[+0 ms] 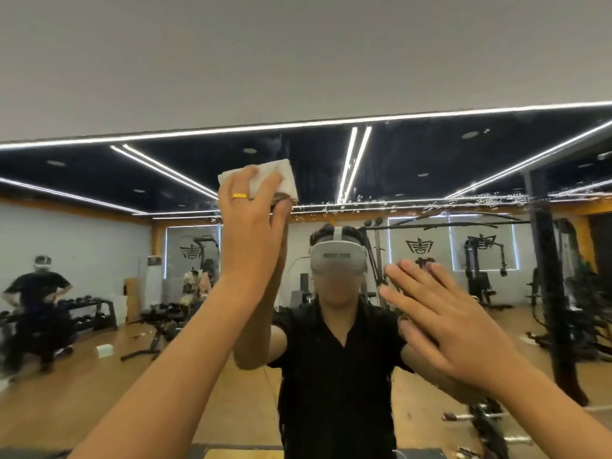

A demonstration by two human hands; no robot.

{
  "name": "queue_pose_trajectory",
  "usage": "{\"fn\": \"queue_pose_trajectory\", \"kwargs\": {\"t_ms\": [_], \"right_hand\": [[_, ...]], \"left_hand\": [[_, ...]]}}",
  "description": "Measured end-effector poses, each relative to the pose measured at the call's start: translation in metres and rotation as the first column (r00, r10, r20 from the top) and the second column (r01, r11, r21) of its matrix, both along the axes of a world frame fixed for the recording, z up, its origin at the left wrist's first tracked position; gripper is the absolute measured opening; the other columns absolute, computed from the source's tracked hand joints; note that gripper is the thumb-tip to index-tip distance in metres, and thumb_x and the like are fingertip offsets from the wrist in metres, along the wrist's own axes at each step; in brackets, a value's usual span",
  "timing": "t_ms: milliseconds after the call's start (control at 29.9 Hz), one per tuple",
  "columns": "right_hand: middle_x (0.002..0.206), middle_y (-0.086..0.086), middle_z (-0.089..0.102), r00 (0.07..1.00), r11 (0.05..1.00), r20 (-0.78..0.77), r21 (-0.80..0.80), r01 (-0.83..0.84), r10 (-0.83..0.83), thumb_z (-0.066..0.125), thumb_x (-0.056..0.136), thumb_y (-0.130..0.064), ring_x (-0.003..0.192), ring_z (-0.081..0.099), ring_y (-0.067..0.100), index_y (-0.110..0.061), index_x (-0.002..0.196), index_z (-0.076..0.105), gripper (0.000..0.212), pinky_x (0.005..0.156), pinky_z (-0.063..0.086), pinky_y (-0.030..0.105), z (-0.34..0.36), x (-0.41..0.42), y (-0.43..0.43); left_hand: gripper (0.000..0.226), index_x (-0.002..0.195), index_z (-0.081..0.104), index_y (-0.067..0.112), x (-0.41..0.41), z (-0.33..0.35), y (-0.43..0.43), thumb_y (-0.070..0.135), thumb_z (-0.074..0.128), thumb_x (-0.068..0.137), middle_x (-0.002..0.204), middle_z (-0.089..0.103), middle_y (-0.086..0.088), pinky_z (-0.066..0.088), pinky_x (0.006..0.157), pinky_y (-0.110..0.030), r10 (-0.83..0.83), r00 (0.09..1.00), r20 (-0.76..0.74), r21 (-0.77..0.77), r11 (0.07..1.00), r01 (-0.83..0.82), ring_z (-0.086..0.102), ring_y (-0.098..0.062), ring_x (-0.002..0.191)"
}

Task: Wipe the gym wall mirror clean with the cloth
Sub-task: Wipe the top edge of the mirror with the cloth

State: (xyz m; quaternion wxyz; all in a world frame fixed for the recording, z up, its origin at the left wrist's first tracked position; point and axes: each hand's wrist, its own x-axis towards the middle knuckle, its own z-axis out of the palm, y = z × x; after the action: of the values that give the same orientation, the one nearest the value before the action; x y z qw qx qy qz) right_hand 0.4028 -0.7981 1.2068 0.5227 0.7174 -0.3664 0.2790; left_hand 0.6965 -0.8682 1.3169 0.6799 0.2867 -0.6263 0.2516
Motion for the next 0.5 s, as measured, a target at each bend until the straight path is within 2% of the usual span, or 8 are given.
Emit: {"fn": "queue_pose_trajectory", "kwargs": {"t_ms": [100,201,334,501], "right_hand": [[0.164,0.008,0.036,1.000,0.997,0.000,-0.070,-0.028,0.028,0.046,0.101,-0.031,0.156,0.027,0.025,-0.018,0.152,0.049,0.053,0.126,0.022,0.051,-0.002,0.000,-0.005],[0.164,0.008,0.037,0.999,0.995,-0.001,-0.091,-0.047,0.047,0.047,0.100,-0.032,0.155,0.028,0.025,-0.016,0.150,0.052,0.053,0.123,0.026,0.053,-0.004,-0.002,-0.009],[0.164,0.008,0.036,0.999,0.994,0.003,-0.092,-0.053,0.054,0.048,0.100,-0.032,0.155,0.028,0.025,-0.016,0.151,0.051,0.053,0.122,0.028,0.054,-0.006,-0.003,-0.012],[0.164,0.008,0.036,0.998,0.994,0.012,-0.093,-0.065,0.067,0.045,0.102,-0.032,0.156,0.027,0.024,-0.016,0.151,0.049,0.052,0.121,0.029,0.055,-0.006,-0.002,-0.012]], "left_hand": [[0.036,0.139,0.061,0.014,0.002,-0.001,-0.007,0.022,0.057,0.105,0.151,0.045,-0.016,0.043,0.113,-0.046,0.047,0.999,0.012,-0.037,0.998,-0.046,0.038,-0.035,0.144],[0.039,0.144,0.059,0.017,0.005,-0.001,-0.010,0.025,0.050,0.107,0.158,0.043,-0.010,0.039,0.119,-0.049,0.009,1.000,0.007,0.014,1.000,-0.009,0.039,-0.032,0.147],[0.040,0.146,0.057,0.014,0.003,-0.004,-0.004,0.016,0.053,0.107,0.155,0.049,-0.013,0.046,0.113,-0.054,0.069,0.998,0.004,0.011,0.998,-0.069,0.056,-0.038,0.134],[0.038,0.147,0.057,0.022,-0.007,0.007,0.003,0.024,0.049,0.109,0.143,0.061,-0.016,0.050,0.108,-0.052,0.031,0.995,-0.094,0.034,0.999,-0.028,0.062,-0.035,0.127]]}}
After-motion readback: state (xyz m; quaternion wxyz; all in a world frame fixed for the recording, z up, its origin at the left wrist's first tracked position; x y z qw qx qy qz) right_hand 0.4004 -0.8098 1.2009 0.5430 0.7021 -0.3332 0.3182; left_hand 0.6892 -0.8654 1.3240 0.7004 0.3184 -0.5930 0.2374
